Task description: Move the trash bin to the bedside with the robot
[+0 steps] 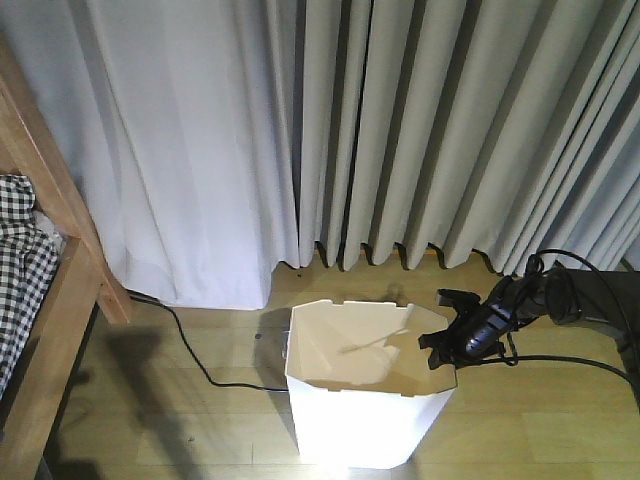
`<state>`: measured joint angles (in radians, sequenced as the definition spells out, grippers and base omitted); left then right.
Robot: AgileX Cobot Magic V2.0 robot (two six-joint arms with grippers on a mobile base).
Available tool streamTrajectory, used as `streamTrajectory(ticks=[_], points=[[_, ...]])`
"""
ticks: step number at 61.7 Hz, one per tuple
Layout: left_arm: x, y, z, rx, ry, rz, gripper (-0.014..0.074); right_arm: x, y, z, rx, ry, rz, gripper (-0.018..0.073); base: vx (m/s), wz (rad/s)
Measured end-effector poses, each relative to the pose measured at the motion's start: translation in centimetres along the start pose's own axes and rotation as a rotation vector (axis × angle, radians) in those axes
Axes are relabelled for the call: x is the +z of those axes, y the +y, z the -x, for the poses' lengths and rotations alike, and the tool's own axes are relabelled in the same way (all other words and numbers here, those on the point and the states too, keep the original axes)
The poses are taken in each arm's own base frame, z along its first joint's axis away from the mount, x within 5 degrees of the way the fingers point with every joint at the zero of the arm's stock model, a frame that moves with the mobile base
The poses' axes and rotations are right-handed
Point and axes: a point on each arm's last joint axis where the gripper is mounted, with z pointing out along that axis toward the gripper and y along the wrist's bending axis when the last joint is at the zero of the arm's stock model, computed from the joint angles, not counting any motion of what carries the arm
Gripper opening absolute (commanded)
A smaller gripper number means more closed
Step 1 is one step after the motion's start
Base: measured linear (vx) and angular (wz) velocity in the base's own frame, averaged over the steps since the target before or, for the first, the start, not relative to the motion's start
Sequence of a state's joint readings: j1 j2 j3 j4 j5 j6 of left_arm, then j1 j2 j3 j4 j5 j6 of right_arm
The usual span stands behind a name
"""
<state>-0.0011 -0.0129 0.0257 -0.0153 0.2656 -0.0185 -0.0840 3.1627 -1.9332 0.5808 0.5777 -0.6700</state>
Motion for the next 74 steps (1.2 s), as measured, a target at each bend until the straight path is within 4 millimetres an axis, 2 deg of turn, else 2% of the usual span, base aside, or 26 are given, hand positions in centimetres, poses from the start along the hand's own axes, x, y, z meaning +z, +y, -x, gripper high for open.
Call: streamTrajectory(ticks=[8,29,39,46,57,63,74], points=[[0.0,0.0,0.0,0.0,0.0,0.0,-0.0007,-0.1,0.0,0.1,-0.003,-0.002,-0.002,0.0495,0.0,0.0],[0.0,0.0,0.0,0.0,0.0,0.0,-0.0007,-0.6,0.0,0.4,-0.022,-0.01,-0.01,0.0494,0.0,0.0],[0.0,0.0,0.0,0.0,0.0,0.0,-0.0007,-2.1,0.4,0.6,-0.086,0.017,-0.015,0.0494,0.0,0.0],[0.0,0.0,0.0,0.0,0.0,0.0,-0.0007,-4.0,0.6,0.2,-0.071,-0.035,-0.069,0.0494,0.0,0.0],[0.0,0.0,0.0,0.0,0.0,0.0,-0.0007,-7.9,1.1,-2.2,-0.023,-0.139,-0.207,0.0494,0.0,0.0],[0.0,0.0,0.0,0.0,0.0,0.0,-0.0007,-10.9,1.8,-3.4,-0.037,-0.167,-0.249,0.0494,0.0,0.0],[0.0,0.0,0.0,0.0,0.0,0.0,-0.0007,-17.8,3.9,-5.0,-0.057,-0.244,-0.294,0.0494,0.0,0.0]])
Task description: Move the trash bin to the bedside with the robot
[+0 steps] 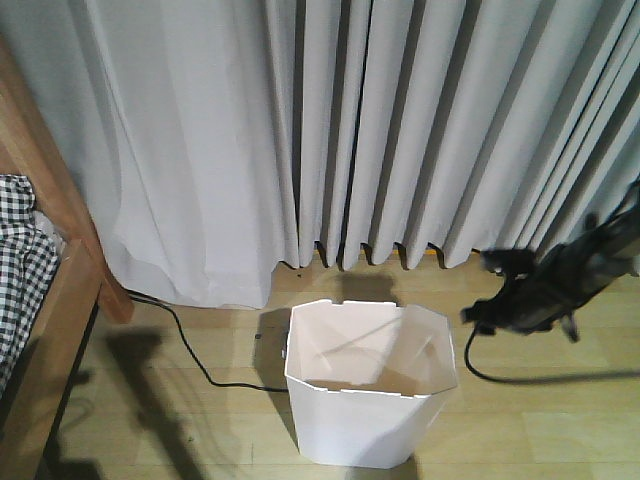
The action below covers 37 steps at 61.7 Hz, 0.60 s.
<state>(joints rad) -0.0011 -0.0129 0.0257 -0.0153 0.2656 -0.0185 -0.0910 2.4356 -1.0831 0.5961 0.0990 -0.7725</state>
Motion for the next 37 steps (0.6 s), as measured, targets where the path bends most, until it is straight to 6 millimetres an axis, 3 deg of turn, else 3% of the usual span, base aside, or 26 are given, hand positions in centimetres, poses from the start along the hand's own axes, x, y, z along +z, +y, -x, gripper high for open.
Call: streamTrajectory(ticks=[20,37], points=[[0.0,0.0,0.0,0.0,0.0,0.0,-0.0007,-15.9,0.9,0.8,-0.031,-0.283,-0.032,0.0494,0.0,0.0],[0.0,0.0,0.0,0.0,0.0,0.0,-0.0007,-29.5,2.8,-1.3,-0.092,-0.595,-0.019,0.0494,0.0,0.0]])
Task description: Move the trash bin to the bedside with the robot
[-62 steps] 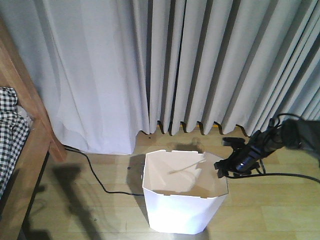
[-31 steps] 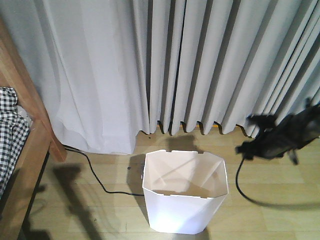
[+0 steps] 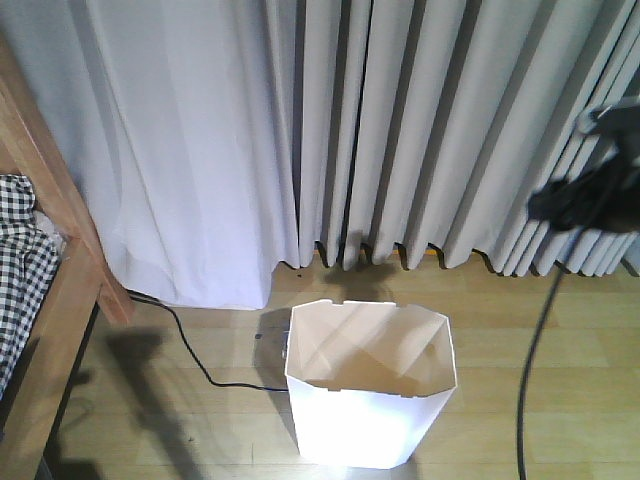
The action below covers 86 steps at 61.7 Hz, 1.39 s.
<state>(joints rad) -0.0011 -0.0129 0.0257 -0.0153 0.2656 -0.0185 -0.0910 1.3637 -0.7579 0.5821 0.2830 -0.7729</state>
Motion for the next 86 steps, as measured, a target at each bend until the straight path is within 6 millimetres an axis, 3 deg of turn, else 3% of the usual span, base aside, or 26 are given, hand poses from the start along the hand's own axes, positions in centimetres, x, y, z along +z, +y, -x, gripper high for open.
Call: streamTrajectory(ticks=[14,26,31,44,56,71,78,86], points=[[0.0,0.0,0.0,0.0,0.0,0.0,-0.0007,-10.0,1.7,2.0,-0.059,-0.269,-0.002,0.0494,0.0,0.0],[0.0,0.0,0.0,0.0,0.0,0.0,-0.0007,-16.1,3.2,0.4,-0.073,-0.444,-0.015,0.0494,0.0,0.0],[0.0,0.0,0.0,0.0,0.0,0.0,-0.0007,-16.8,3.6,-1.8,-0.044,-0.484,-0.028,0.0494,0.0,0.0],[0.0,0.0,0.0,0.0,0.0,0.0,-0.0007,-16.6,5.2,-8.2,-0.014,-0.514,0.007,0.0494,0.0,0.0],[0.0,0.0,0.0,0.0,0.0,0.0,-0.0007,-19.0,5.5,-10.0,0.04,-0.735,-0.033,0.0494,0.0,0.0],[0.0,0.0,0.0,0.0,0.0,0.0,-0.0007,-19.4,5.9,-11.3,0.032,-0.764,-0.018,0.0482,0.0,0.0],[0.0,0.0,0.0,0.0,0.0,0.0,-0.0007,-19.2,6.1,-11.4,0.027,-0.743,-0.005,0.036,0.0,0.0],[0.0,0.0,0.0,0.0,0.0,0.0,-0.0007,-19.2,6.1,-11.4,0.026,-0.737,0.0,0.0092,0.0,0.0]])
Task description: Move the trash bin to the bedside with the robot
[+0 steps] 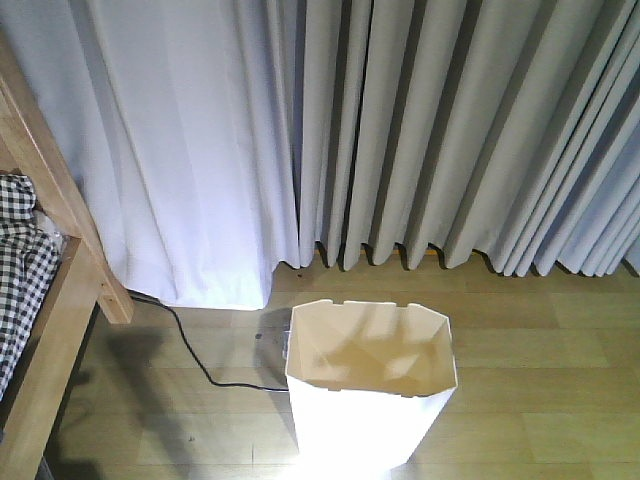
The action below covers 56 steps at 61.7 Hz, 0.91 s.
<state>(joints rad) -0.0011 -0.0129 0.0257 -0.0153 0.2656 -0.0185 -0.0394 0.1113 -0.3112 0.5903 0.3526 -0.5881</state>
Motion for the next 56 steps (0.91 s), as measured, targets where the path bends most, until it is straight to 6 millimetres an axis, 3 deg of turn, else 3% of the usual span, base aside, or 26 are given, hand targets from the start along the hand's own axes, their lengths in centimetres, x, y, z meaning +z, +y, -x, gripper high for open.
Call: streamTrajectory(ticks=[4,43,56], points=[[0.0,0.0,0.0,0.0,0.0,0.0,-0.0007,0.0,0.0,0.0,0.0,0.001,0.0,-0.0016,0.0,0.0],[0.0,0.0,0.0,0.0,0.0,0.0,-0.0007,0.0,0.0,-0.2,-0.006,0.007,0.002,-0.0009,0.0,0.0],[0.0,0.0,0.0,0.0,0.0,0.0,-0.0007,0.3,-0.9,-3.0,-0.03,0.042,-0.091,-0.0009,0.0,0.0]])
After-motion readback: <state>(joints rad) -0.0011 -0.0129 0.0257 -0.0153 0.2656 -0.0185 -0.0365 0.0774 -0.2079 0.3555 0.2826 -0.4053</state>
